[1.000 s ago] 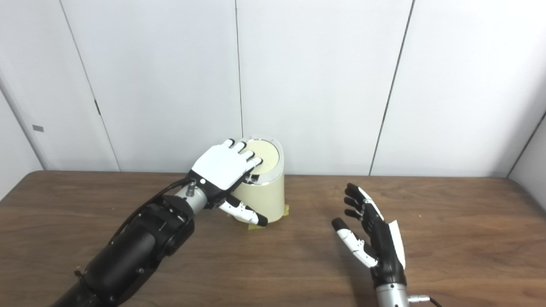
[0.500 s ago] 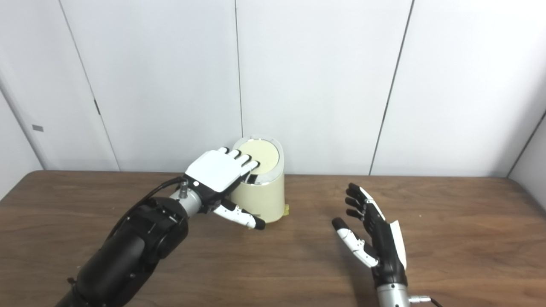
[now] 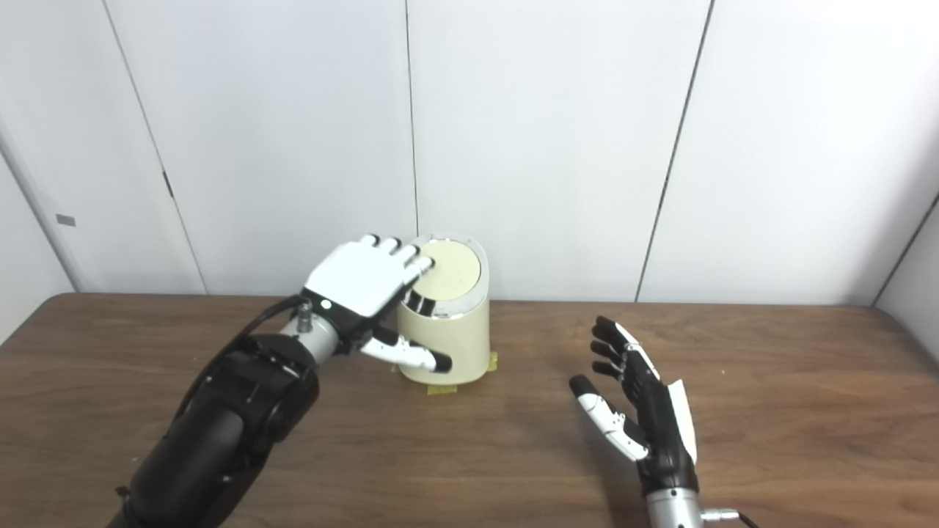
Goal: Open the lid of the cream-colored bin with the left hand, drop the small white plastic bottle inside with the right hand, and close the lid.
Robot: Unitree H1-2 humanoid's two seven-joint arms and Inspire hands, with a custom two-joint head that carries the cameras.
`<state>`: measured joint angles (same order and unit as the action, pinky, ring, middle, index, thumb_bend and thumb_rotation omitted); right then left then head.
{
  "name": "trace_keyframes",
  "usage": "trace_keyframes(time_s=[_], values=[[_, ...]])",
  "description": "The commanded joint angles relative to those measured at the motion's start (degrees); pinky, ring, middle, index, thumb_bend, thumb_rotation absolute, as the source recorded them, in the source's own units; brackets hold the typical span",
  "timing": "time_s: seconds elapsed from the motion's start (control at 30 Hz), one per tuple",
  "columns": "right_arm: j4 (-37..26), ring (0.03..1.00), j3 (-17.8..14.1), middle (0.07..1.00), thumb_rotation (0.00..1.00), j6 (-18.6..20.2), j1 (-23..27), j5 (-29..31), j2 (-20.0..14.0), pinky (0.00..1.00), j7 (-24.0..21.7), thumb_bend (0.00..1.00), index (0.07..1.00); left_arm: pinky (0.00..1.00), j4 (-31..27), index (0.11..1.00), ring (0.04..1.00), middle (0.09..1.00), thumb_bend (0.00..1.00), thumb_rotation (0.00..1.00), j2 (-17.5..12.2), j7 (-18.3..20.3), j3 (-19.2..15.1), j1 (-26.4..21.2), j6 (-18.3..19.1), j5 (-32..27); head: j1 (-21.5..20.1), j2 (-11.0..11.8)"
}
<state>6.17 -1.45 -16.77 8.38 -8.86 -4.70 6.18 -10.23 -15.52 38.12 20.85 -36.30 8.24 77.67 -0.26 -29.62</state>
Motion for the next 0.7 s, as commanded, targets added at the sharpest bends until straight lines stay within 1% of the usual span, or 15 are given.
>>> trace_keyframes(time_s=[0.0,0.07,0.13,0.27,0.37,0.4,0.43,0.47,0.5,0.53,0.6,0.67], values=[[0.12,0.815,0.18,0.845,0.58,-1.45,-0.75,-0.29,0.29,0.74,0.28,0.44,0.842,1.00,-2.29,1.000,1.000,1.000,0.81,1.00,0.09,-1.31,-1.83,-3.33,1.17,0.43,-0.01,-0.04],[0.09,0.818,0.19,0.849,0.58,-1.57,-0.81,0.16,0.25,0.74,0.02,0.44,0.845,1.00,-2.90,1.000,1.000,1.000,0.80,1.00,0.08,-1.66,-3.12,-3.14,1.20,-0.78,-0.02,-0.07],[-0.04,0.821,0.17,0.851,0.57,-1.51,-0.90,0.46,0.26,0.74,-0.09,0.44,0.847,1.00,-3.65,1.000,1.000,1.000,0.79,1.00,-0.03,-2.95,-4.60,-2.64,1.04,-2.22,-0.03,-0.13],[-0.46,0.819,0.19,0.851,0.57,-0.99,-1.05,0.31,0.35,0.74,0.02,0.44,0.845,1.00,-5.24,1.000,1.000,1.000,0.75,1.00,0.04,-7.52,-7.40,-0.96,0.64,-5.14,-0.03,-0.14],[-0.25,0.822,0.17,0.854,0.56,-1.27,-1.01,1.07,0.30,0.74,-0.32,0.45,0.848,1.00,-6.70,0.987,1.000,0.995,0.72,1.00,0.85,-10.71,-10.47,0.90,0.94,-10.88,-0.07,-0.24],[-0.23,0.823,0.18,0.855,0.56,-1.34,-1.00,1.26,0.27,0.75,-0.43,0.45,0.848,1.00,-7.14,0.980,1.000,0.991,0.71,1.00,1.39,-12.38,-11.70,1.90,0.81,-13.41,-0.17,-0.30],[-0.42,0.825,0.24,0.858,0.56,-1.31,-1.04,0.88,0.19,0.74,-0.33,0.45,0.849,0.95,-7.95,0.957,0.988,0.969,0.68,1.00,2.28,-14.83,-13.60,3.95,0.22,-17.81,-0.29,-0.46],[-0.57,0.820,0.27,0.853,0.57,-1.29,-1.06,0.56,0.12,0.74,-0.25,0.44,0.844,0.87,-8.49,0.905,0.935,0.917,0.54,0.97,2.84,-16.58,-14.86,5.39,-0.27,-20.88,-0.29,-0.48],[-0.76,0.818,0.28,0.852,0.57,-1.25,-1.11,0.58,0.06,0.73,-0.33,0.44,0.842,0.84,-8.96,0.888,0.917,0.899,0.50,0.95,3.85,-18.87,-16.67,7.65,-1.08,-25.35,-0.24,-0.56],[-0.94,0.816,0.26,0.850,0.57,-1.20,-1.18,0.67,0.01,0.73,-0.43,0.43,0.838,0.79,-9.23,0.858,0.882,0.867,0.42,0.92,4.45,-20.32,-17.69,9.06,-1.57,-28.19,-0.19,-0.60],[-1.55,0.819,0.25,0.853,0.58,-0.47,-1.40,2.15,-0.08,0.73,-1.40,0.41,0.839,0.73,-9.16,0.820,0.845,0.829,0.33,0.85,6.28,-23.29,-19.56,12.69,-2.19,-33.56,-0.36,-0.70],[-2.07,0.828,0.24,0.856,0.60,-0.18,-1.62,3.20,-0.10,0.75,-2.15,0.37,0.845,0.71,-8.03,0.791,0.813,0.803,0.28,0.74,8.03,-26.32,-20.98,16.15,-3.41,-38.97,-0.53,-0.74]])
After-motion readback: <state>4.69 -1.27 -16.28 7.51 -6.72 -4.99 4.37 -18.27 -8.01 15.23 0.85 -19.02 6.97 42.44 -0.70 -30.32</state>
